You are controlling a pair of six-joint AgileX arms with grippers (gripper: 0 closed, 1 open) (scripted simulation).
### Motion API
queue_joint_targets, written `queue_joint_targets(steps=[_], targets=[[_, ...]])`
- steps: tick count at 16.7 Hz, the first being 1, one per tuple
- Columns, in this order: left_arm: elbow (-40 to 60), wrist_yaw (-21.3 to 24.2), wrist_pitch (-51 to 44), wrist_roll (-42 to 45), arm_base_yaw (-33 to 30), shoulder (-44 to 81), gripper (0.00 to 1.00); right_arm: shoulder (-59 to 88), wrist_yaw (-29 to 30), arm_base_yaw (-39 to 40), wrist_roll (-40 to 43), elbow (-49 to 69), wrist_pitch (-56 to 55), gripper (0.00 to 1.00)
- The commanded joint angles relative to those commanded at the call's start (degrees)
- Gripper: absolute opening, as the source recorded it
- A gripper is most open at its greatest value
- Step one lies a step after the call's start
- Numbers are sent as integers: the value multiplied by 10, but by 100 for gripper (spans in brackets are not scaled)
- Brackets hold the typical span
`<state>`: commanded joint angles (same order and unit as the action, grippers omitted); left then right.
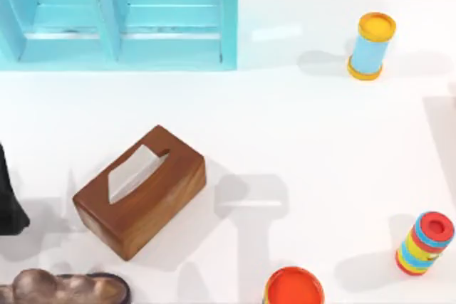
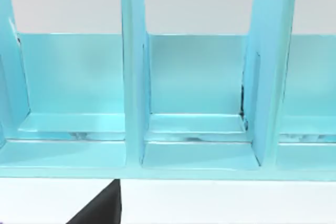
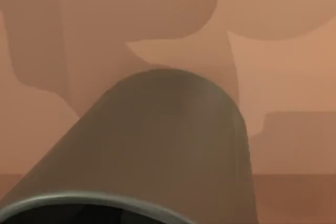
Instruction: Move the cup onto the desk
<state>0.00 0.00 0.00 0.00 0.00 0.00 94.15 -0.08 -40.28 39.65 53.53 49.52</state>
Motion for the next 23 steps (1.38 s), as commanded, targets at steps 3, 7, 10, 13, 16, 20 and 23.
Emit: queue_joint_targets(steps=[3,7,10,13,16,20,23], targets=[[0,0,0,0,0,0,100,0,0,0,0,-1,-1,100],[0,0,0,0,0,0,100,0,0,0,0,-1,-1,77],[0,0,0,0,0,0,100,0,0,0,0,-1,-1,55],[0,0,0,0,0,0,100,0,0,0,0,-1,-1,32],[0,0,0,0,0,0,100,0,0,0,0,-1,-1,10],[0,0,0,0,0,0,100,0,0,0,0,-1,-1,0],[0,0,0,0,0,0,100,0,0,0,0,-1,-1,0]])
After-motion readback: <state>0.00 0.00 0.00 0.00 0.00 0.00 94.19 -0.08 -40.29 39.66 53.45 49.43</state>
